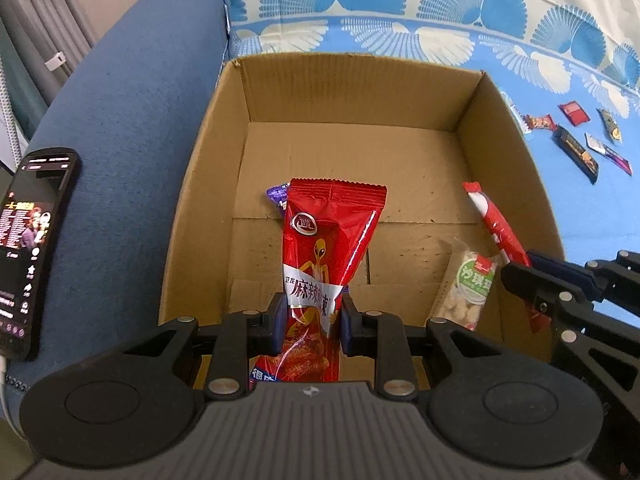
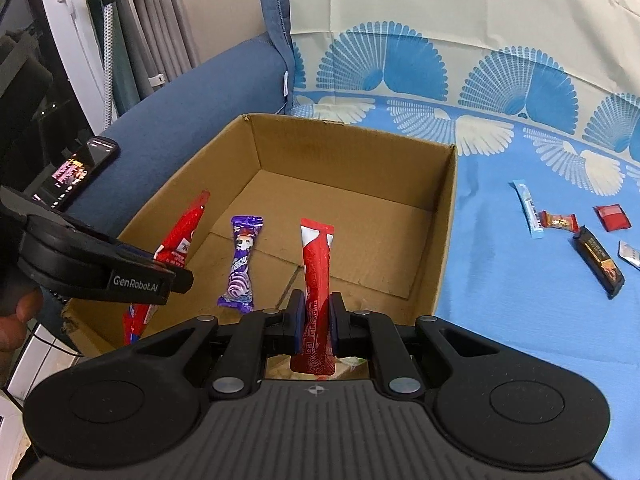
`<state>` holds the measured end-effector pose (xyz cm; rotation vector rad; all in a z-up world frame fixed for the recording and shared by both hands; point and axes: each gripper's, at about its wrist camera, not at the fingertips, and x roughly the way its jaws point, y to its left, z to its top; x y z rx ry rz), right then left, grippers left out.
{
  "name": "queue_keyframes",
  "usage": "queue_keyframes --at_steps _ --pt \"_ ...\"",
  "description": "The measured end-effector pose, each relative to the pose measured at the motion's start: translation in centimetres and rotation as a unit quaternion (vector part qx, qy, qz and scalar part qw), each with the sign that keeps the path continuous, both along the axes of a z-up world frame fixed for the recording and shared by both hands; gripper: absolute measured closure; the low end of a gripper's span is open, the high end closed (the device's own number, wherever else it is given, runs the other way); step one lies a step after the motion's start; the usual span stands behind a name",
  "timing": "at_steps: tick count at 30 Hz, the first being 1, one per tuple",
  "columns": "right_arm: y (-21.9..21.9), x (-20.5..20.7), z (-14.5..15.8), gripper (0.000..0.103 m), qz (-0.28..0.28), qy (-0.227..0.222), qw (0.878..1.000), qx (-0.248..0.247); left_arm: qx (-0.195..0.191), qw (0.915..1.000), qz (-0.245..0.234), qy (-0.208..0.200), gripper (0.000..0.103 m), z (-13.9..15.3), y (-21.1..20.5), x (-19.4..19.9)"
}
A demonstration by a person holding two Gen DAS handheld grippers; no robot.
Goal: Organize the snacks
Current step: 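Open both tools to drop the two red snacks into the box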
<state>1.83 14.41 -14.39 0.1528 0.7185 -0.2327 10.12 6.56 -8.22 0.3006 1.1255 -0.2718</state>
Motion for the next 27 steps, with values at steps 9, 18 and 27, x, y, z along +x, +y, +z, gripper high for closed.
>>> queue_keyframes --at_steps 9,18,27 --pt "-0.8 1.7 -0.8 0.084 -0.001 0.01 1.0 0.006 0.023 0.9997 -0.003 0.003 0.064 -1.8 -0.3 1.8" --pt "-0.5 0.8 0.8 0.019 -0.015 0.0 1.0 -0.002 0.048 0.9985 0.011 -0.024 0.0 0.6 0.4 0.0" --pt "3.0 -6.2 2.2 0.012 -0.023 -0.001 1.0 0.009 0.048 0.9984 0.028 -0.012 0.0 2.6 2.1 -6.8"
